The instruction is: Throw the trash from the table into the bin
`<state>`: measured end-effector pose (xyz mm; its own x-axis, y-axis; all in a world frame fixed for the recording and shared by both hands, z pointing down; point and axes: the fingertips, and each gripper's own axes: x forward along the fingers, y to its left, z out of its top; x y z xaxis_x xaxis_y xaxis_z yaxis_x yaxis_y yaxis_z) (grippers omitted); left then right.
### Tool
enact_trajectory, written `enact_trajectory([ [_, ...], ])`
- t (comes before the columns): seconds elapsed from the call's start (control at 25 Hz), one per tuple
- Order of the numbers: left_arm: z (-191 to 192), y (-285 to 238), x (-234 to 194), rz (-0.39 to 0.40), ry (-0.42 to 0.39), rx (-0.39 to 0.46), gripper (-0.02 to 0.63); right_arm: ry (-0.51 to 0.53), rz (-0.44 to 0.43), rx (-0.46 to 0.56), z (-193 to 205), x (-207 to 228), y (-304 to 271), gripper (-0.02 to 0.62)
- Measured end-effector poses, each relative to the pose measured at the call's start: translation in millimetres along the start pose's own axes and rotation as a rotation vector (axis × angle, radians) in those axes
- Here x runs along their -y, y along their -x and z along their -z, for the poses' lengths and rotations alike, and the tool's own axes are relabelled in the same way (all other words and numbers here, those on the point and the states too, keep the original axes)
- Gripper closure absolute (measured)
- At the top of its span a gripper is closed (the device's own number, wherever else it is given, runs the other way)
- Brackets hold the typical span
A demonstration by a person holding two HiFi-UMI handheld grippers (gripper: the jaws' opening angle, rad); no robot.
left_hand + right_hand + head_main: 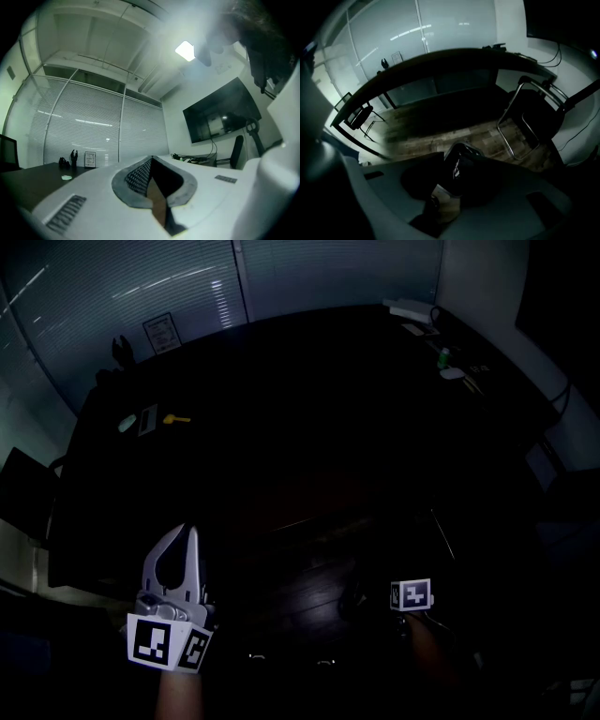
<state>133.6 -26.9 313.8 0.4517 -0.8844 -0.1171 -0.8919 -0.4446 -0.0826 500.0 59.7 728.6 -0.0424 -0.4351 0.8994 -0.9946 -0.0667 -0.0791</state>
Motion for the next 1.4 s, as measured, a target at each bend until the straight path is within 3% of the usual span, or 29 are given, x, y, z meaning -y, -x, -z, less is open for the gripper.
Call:
enact_trajectory([
  [0.12,0.1,0.7,-0.5,0.001,0.004,0.003,0.606,0.01,0.01,0.133,-21.5,5.3,5.0,0.502],
  [0.28,1.4,-0.2,1.8,0.009,0.007,0.003,0.606,-0.023,-0.001,0.315,-48.2,-1.8,37.7,0.58],
  [0.48,0.5,-3.0,6.2,0.015,0.019,0.003,0.606,-0.01,-0.052,0.543,-76.3,-18.7,87.5,0.589],
  [0.84,0.2,-2.9,11.8,0.018,0.031,-0.002,0.606,0.014,-0.019,0.968,-149.3,-42.2,220.6,0.589],
  [1.04,-0.4,-1.1,15.8,0.017,0.026,-0.013,0.606,0.135,-0.029,1.086,-179.5,-69.3,272.1,0.589],
  [1.4,-20.1,14.3,2.8,-0.023,0.05,0.035,0.606,0.215,-0.048,1.167,-201.1,-95.9,307.1,0.589],
])
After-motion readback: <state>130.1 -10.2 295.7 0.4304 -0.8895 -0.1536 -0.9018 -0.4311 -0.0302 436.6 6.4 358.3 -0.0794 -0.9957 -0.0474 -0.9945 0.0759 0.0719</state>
